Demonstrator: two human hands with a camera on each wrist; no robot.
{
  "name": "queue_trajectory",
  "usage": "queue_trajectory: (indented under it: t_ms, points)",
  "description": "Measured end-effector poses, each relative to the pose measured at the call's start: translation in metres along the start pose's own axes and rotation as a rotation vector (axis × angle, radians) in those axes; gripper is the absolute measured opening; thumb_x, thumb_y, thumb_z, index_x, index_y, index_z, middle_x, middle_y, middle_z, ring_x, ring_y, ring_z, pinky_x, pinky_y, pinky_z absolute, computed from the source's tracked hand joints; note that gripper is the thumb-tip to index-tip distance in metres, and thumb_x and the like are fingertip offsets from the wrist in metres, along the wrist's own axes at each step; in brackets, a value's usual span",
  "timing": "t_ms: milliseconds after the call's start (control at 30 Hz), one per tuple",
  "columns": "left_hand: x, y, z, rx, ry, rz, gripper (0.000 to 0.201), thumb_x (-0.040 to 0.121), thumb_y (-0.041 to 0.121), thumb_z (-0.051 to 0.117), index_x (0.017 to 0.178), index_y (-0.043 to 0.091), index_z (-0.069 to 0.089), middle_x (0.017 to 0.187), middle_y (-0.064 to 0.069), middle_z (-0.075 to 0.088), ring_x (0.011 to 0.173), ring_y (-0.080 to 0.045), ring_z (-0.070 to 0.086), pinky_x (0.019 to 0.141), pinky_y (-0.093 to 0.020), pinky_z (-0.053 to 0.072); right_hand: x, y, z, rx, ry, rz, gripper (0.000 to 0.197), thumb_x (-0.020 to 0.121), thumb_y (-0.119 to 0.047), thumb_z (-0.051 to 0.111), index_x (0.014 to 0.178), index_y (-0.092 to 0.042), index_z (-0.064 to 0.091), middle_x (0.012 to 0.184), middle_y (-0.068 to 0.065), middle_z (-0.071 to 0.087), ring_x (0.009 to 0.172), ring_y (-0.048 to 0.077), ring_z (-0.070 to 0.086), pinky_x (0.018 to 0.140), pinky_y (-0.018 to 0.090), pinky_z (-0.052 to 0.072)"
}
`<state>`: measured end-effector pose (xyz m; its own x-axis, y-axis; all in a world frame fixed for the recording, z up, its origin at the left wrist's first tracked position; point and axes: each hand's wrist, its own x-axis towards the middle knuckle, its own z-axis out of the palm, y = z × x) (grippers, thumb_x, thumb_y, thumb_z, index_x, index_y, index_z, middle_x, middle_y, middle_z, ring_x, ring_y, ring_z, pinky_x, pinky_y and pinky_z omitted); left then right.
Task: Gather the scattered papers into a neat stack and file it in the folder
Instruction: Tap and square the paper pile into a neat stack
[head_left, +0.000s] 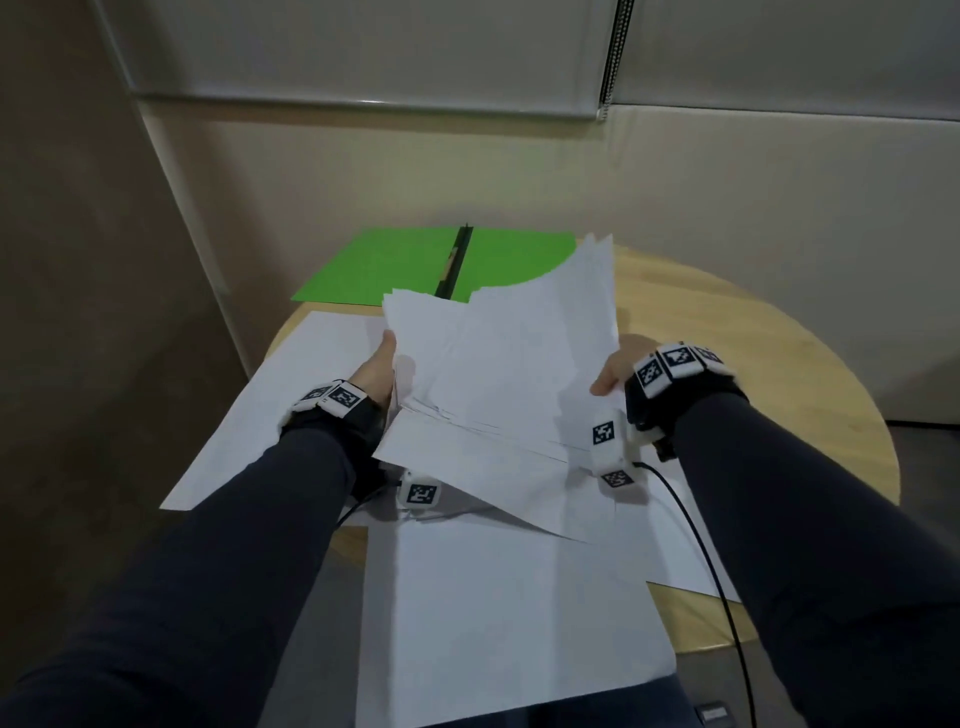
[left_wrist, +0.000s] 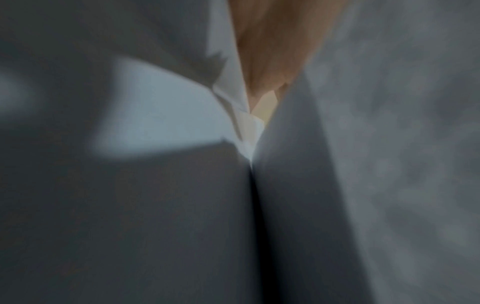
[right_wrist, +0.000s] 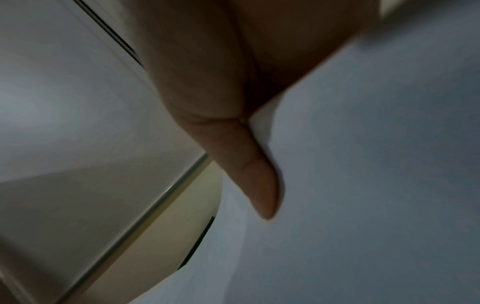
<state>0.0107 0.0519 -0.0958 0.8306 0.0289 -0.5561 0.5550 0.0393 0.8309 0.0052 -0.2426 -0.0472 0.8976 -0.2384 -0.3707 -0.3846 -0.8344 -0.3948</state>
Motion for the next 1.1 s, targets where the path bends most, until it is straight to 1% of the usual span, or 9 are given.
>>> queue_trajectory:
  t_ms: [67,167,300,400,467,567,800,1000,1100]
  points:
    - [-0.011,-0.002,0.002,0.031,-0.073,0.024,0.032,0.085,0.058,0.052,0.106,0.036,0.063,0.058,0.000,0.071,0.089,-0.012,0.061,0.080,-0.022,0.048,0.004,-0.006,-0.001,0.053,-0.012,-0.062,0.060,0.066,-0.018,0.081,0.120,-0.007,0.057,0.118,0.009,0.065,0.109,0.032,0.060,0.097,0.045,0.046]
    - [-0.024,0.001,0.009,0.192,-0.174,0.051,0.011,0.091,0.023,0.056,0.099,0.019,0.062,0.079,0.005,0.071,0.080,-0.009,0.065,0.059,-0.020,0.057,0.004,-0.015,0.004,0.098,-0.097,-0.203,0.070,0.061,-0.016,0.082,0.126,-0.012,0.056,0.122,0.008,0.065,0.111,0.030,0.060,0.099,0.044,0.045]
    - [-0.025,0.004,0.007,0.394,-0.185,0.154,0.035,0.084,0.000,0.061,0.119,-0.002,0.059,0.106,-0.009,0.065,0.109,-0.027,0.061,0.103,-0.033,0.044,0.003,-0.020,0.023,0.011,-0.081,-0.212,0.083,0.056,-0.028,0.077,0.133,-0.016,0.048,0.126,0.002,0.059,0.111,0.028,0.059,0.100,0.041,0.046]
    - [-0.029,0.008,0.008,0.362,-0.200,0.333,0.048,0.081,-0.016,0.056,0.126,-0.002,0.052,0.103,-0.005,0.064,0.099,-0.022,0.064,0.082,-0.023,0.052,0.002,-0.013,0.026,0.211,0.006,-0.176,0.063,0.068,-0.029,0.077,0.125,-0.009,0.057,0.121,0.004,0.063,0.108,0.027,0.061,0.098,0.036,0.047]
    - [-0.036,0.014,0.008,0.268,-0.181,0.438,0.047,0.079,-0.017,0.057,0.122,0.004,0.053,0.089,0.004,0.070,0.075,-0.008,0.069,0.074,-0.020,0.054,0.004,-0.005,0.019,0.535,0.085,-0.135,0.069,0.072,-0.023,0.079,0.132,-0.005,0.050,0.125,0.008,0.061,0.111,0.027,0.060,0.093,0.031,0.048]
    - [-0.047,0.031,0.007,0.159,-0.172,0.549,0.052,0.075,-0.010,0.065,0.124,-0.001,0.053,0.091,0.002,0.072,0.078,-0.011,0.070,0.090,-0.035,0.053,-0.005,0.001,-0.004,0.937,0.073,-0.162,0.088,0.069,-0.025,0.082,0.143,-0.013,0.034,0.124,0.007,0.059,0.106,0.027,0.061,0.087,0.036,0.052]
    - [-0.082,0.085,0.021,0.038,-0.160,0.809,0.046,0.078,-0.016,0.060,0.117,0.009,0.054,0.089,0.006,0.070,0.070,0.002,0.070,0.066,-0.012,0.055,-0.042,-0.021,-0.067,1.016,0.204,-0.481,0.041,0.074,-0.011,0.076,0.109,-0.012,0.055,0.087,-0.005,0.064,0.069,-0.004,0.068,0.050,0.010,0.046]
    - [-0.090,0.112,0.017,0.057,-0.196,0.928,0.044,0.059,-0.004,0.067,0.098,0.016,0.058,0.078,0.009,0.073,0.072,-0.001,0.070,0.066,-0.018,0.056,-0.046,-0.023,-0.082,1.158,0.120,-0.653,0.060,0.035,-0.029,0.087,0.089,-0.011,0.070,0.081,-0.003,0.077,0.078,0.016,0.073,0.067,0.026,0.057]
    - [-0.090,0.110,0.020,0.121,-0.217,0.873,0.051,0.062,-0.007,0.069,0.109,0.009,0.058,0.084,0.006,0.072,0.069,-0.005,0.070,0.062,-0.021,0.057,-0.044,-0.021,-0.072,1.141,0.132,-0.670,0.044,0.047,-0.012,0.089,0.086,-0.011,0.069,0.082,0.002,0.075,0.082,0.025,0.070,0.082,0.043,0.056]
